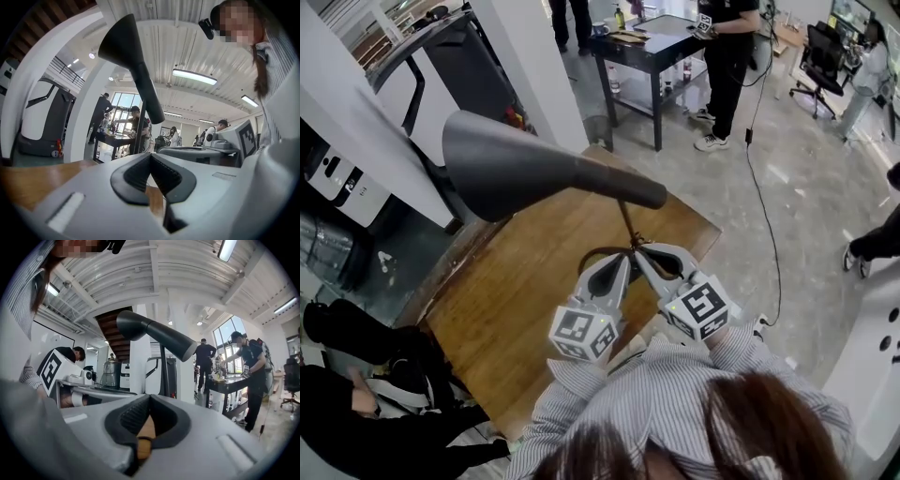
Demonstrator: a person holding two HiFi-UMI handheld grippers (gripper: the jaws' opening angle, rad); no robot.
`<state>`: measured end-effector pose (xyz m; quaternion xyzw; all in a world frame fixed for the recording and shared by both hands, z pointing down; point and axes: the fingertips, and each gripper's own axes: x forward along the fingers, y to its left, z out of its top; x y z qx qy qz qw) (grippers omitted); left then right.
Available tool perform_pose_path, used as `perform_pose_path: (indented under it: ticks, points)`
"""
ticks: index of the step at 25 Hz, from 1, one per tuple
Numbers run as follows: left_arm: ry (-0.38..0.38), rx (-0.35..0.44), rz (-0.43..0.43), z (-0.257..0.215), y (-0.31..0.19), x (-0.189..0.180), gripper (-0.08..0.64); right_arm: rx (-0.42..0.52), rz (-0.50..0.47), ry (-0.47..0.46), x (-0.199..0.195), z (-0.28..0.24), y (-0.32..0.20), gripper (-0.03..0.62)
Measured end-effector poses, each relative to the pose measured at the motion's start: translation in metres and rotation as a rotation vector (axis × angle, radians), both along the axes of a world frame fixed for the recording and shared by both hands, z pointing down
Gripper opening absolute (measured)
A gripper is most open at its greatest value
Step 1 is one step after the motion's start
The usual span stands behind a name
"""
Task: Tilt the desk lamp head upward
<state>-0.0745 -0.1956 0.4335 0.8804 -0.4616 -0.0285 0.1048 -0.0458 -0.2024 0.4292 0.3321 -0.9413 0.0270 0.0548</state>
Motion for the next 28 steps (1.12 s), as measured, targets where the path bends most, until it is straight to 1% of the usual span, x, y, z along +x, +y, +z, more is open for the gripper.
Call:
perform_pose_path:
  ticks: [4, 9, 13, 18, 28]
  points:
    - [0.007, -0.036, -0.005, 0.010, 0.000, 0.004, 0.005, -0.005, -0.010, 0.010, -0.001, 0.003, 0.003, 0.000]
    - [0.009, -0.034, -0.022, 0.005, -0.003, 0.001, 0.005, -0.011, -0.003, 0.020, 0.005, 0.003, 0.002, 0.000]
    - [0.019, -0.033, -0.031, 0.002, -0.007, -0.002, 0.005, 0.011, 0.005, -0.005, 0.007, -0.002, -0.001, 0.000]
    - [0.033, -0.045, -0.029, 0.003, -0.007, 0.000, 0.005, 0.010, -0.011, -0.001, 0.004, -0.001, 0.000, 0.000]
    - [0.049, -0.041, -0.027, -0.004, -0.011, 0.004, 0.005, 0.009, -0.008, 0.003, 0.008, -0.002, -0.003, 0.000]
